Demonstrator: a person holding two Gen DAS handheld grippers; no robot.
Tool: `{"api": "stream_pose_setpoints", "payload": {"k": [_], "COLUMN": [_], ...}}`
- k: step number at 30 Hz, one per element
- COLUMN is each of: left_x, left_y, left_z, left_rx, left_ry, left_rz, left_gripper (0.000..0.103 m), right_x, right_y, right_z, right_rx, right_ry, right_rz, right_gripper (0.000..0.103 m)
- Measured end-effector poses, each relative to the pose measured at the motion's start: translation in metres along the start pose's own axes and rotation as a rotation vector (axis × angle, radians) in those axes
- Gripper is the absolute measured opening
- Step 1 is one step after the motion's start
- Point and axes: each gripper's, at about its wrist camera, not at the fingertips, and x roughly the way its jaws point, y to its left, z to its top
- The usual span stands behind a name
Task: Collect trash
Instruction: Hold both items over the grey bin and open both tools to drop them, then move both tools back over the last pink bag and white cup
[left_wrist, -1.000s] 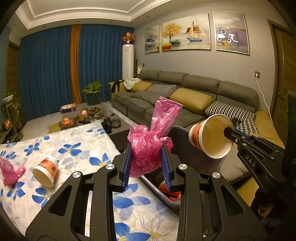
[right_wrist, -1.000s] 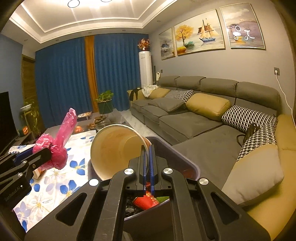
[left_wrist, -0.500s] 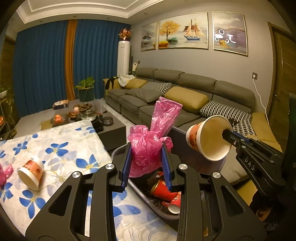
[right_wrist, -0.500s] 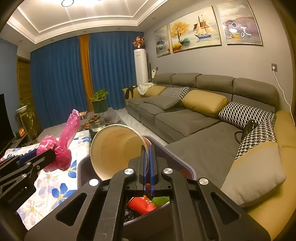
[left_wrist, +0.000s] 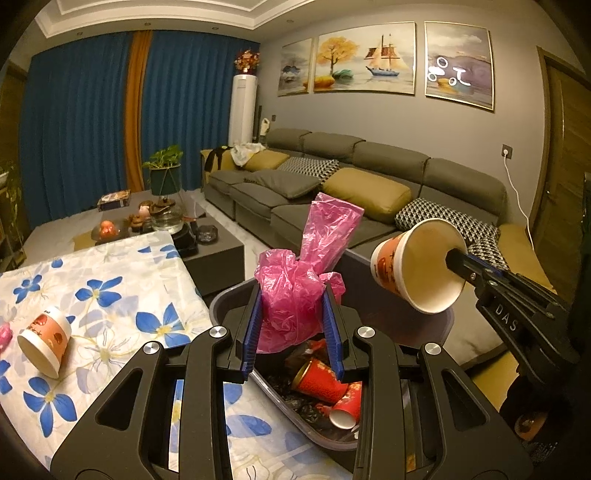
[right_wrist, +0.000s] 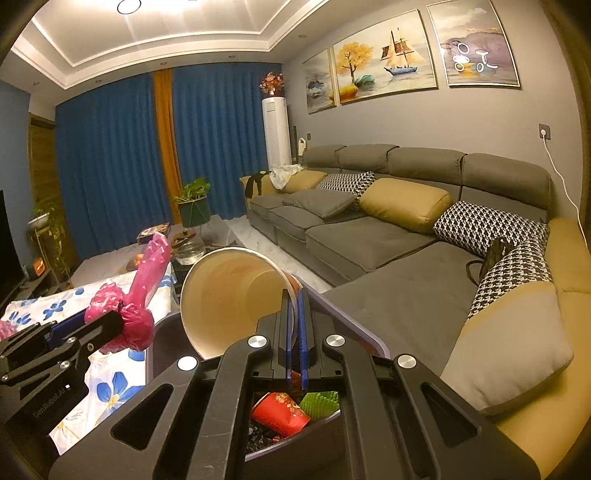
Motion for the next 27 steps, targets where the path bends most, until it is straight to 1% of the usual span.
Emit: {"api": "stream_pose_setpoints", "payload": {"k": [8, 17, 18, 19, 20, 21, 22, 24, 26, 27], "left_x": [0.002, 0.011, 0.012, 0.013, 0.015, 0.015, 0.015, 0.013, 0.011, 0.009], "left_y": [0.001, -0.001, -0.001, -0.001, -0.001, 0.000, 0.001, 0.005, 0.010, 0.013], "left_z": [-0.002, -0.003, -0.003, -0.003, -0.003, -0.004, -0.004, -0.005, -0.005, -0.005], "left_rx": [-0.005, -0.019, -0.021, -0.019, -0.017, -0.016, -0.017, -0.030, -0.051, -0.061], "left_ry": [0.002, 0.003, 0.002, 0.004, 0.004, 0.000, -0.007, -0.015, -0.015, -0.018], "left_rz": [-0.004, -0.032, -0.039, -0.043, -0.040, -0.039, -0.029, -0.027, -0.006, 0.003], "left_gripper": [0.030, 0.031, 0.035, 0.044, 0.052, 0.072, 0.079, 0.082, 0.087, 0.089], "right_x": [0.006, 0.016, 0.018, 0.018, 0.018, 0.015, 0.013, 0.012, 0.009, 0.008], "right_y": [-0.003, -0.005, -0.006, -0.007, -0.008, -0.011, -0.012, -0.015, -0.018, -0.018], "right_z": [0.003, 0.005, 0.006, 0.006, 0.005, 0.002, 0.002, 0.001, 0.001, 0.002], "right_rx": [0.006, 0.019, 0.022, 0.029, 0.035, 0.040, 0.043, 0.045, 0.053, 0.053], "right_ry": [0.002, 0.002, 0.005, 0.003, -0.002, -0.013, -0.027, -0.028, -0.026, -0.028], "right_rz": [-0.006, -0.010, -0.005, -0.002, -0.005, -0.008, -0.017, -0.021, -0.028, -0.031], "right_gripper": [0.004, 0.004, 0.013, 0.035, 0.045, 0.053, 0.053, 0.053, 0.053, 0.054]}}
